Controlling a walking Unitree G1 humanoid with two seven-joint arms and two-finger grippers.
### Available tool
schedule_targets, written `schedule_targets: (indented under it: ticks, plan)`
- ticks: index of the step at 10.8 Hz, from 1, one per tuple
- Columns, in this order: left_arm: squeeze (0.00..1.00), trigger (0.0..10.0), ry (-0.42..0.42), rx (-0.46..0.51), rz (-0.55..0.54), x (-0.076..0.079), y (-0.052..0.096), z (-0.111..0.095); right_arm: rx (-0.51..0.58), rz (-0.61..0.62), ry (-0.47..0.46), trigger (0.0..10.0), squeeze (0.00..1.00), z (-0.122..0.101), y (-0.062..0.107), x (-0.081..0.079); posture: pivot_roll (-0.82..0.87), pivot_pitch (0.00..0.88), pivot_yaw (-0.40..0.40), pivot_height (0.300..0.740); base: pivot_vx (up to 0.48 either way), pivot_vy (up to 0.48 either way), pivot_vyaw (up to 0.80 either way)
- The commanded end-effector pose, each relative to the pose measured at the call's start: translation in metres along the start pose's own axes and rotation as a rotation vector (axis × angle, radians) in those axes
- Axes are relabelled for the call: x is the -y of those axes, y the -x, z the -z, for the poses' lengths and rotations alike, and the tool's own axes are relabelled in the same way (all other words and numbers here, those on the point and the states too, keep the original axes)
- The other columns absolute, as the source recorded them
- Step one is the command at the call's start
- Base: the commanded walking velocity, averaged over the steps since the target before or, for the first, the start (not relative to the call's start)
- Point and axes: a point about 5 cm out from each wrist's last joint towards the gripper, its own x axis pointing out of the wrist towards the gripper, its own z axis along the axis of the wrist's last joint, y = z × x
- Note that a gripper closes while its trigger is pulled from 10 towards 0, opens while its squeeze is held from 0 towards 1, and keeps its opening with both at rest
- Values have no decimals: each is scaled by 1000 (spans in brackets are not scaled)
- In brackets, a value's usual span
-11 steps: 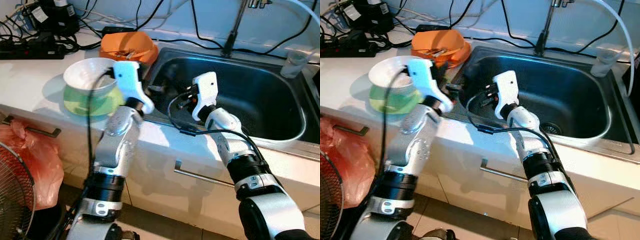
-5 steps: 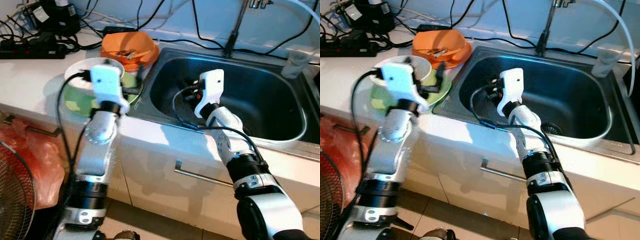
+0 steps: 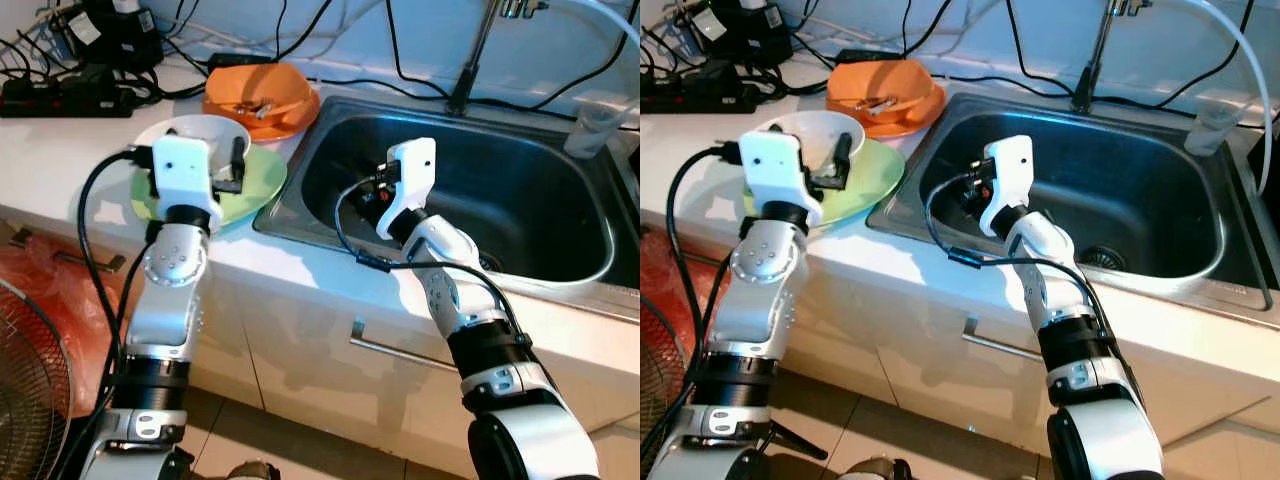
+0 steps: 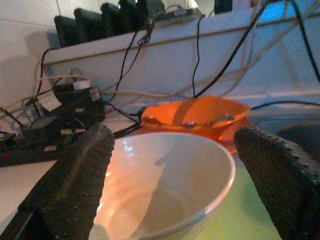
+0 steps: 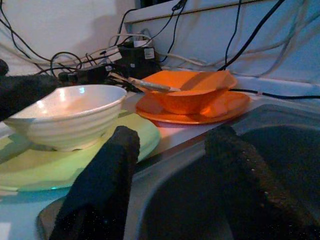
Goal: Kitchen organization
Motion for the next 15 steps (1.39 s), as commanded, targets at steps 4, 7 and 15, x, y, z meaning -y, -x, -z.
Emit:
schedule_targets:
  ticks: [4,7,15]
  plan:
    - [1000,10000,-75,-121,78,-9,-13,16,13,-41,-14,10000,1000,-7,1,-8,52,31,7,740,0,0,0]
    - [0,10000,-125,-209,161,-19,-24,23,3,-76,-30,10000,600,-7,5,-16,47,35,15,740,0,0,0]
    - [0,0,-183,-333,420,-34,-43,23,-24,-99,-21,10000,0,-5,11,-23,37,35,21,740,0,0,0]
